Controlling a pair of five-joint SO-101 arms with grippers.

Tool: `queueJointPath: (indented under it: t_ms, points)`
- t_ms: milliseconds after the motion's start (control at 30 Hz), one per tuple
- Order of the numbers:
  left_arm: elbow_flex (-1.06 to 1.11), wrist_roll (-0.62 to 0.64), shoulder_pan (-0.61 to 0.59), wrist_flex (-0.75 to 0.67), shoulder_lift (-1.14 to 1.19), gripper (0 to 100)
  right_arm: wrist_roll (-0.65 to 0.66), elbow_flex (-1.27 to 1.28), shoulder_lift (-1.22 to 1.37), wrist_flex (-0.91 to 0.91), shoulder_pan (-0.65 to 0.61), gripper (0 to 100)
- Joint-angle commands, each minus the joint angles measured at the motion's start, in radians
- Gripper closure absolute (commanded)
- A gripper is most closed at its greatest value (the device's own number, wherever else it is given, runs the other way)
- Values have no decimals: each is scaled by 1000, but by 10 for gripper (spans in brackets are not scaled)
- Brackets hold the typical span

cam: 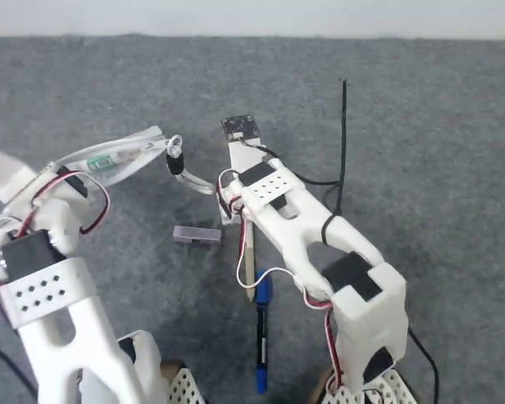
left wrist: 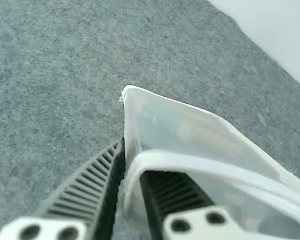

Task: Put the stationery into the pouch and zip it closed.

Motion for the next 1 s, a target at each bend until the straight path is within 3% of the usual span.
queueJointPath:
  t_ms: [0,133,267,733,967]
  points:
    - [-27,11,-3,-40,2,991,-11,-57,8,-24,15,886]
    - [-25,11,-3,-40,2,991,-9,-57,24,-1,15,894]
    - [-19,11,-3,-40,2,991,-9,-57,22,7,15,995]
    - [-15,11,0,-40,2,991,-9,-54,-91,139,10,993]
    - [-18,8,64,-12,2,991,-9,-52,-199,222,10,993]
